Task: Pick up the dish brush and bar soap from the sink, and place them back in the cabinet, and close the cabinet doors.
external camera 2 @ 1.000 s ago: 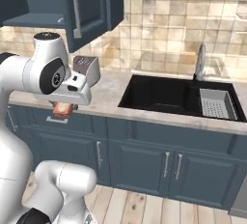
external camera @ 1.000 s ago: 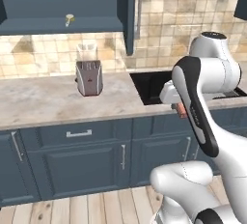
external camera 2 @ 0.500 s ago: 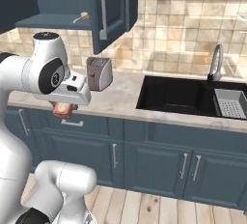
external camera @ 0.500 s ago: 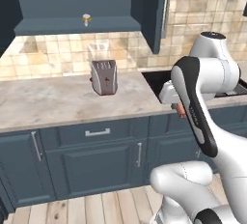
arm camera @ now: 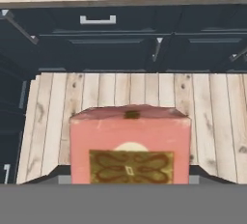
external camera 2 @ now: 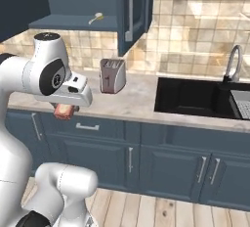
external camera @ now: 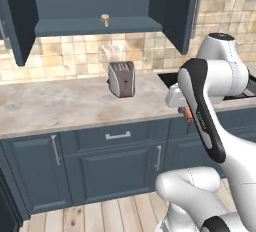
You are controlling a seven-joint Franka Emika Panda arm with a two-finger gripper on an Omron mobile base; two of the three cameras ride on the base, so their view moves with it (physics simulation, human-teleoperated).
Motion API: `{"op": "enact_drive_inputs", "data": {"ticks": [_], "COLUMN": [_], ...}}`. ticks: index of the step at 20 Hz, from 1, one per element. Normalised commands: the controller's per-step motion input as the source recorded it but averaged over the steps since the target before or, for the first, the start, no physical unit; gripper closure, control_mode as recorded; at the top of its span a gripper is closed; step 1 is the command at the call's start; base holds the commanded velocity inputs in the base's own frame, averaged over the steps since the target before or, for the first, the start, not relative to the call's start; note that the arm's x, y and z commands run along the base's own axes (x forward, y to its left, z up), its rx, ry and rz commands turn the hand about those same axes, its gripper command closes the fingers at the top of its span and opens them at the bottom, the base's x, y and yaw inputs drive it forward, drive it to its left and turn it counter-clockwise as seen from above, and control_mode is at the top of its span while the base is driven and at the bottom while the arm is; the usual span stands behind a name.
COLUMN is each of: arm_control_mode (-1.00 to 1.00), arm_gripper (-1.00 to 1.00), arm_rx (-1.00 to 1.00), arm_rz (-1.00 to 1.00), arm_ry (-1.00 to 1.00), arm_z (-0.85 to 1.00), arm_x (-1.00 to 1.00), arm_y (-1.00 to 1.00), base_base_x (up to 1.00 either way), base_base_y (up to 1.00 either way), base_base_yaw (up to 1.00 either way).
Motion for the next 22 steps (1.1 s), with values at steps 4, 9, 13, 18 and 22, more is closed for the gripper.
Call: {"op": "enact_drive_inputs", "data": {"ticks": [4,9,13,18,22], "arm_control_mode": [1.00,1.00,1.00,1.00,1.00], "arm_gripper": [1.00,1.00,1.00,1.00,1.00], "arm_rx": [0.00,0.00,0.00,0.00,0.00], "arm_rz": [0.00,0.00,0.00,0.00,0.00], "arm_ry": [0.00,0.00,0.00,0.00,0.00], "arm_z": [0.00,0.00,0.00,0.00,0.00], "arm_x": [0.00,0.00,0.00,0.00,0.00], "arm_y": [0.00,0.00,0.00,0.00,0.00], "base_base_x": [0.24,0.41,0.43,0.48,0.48], "base_base_y": [0.44,0.36,0.23,0.31,0.40], "base_base_yaw": [0.00,0.00,0.00,0.00,0.00]}}
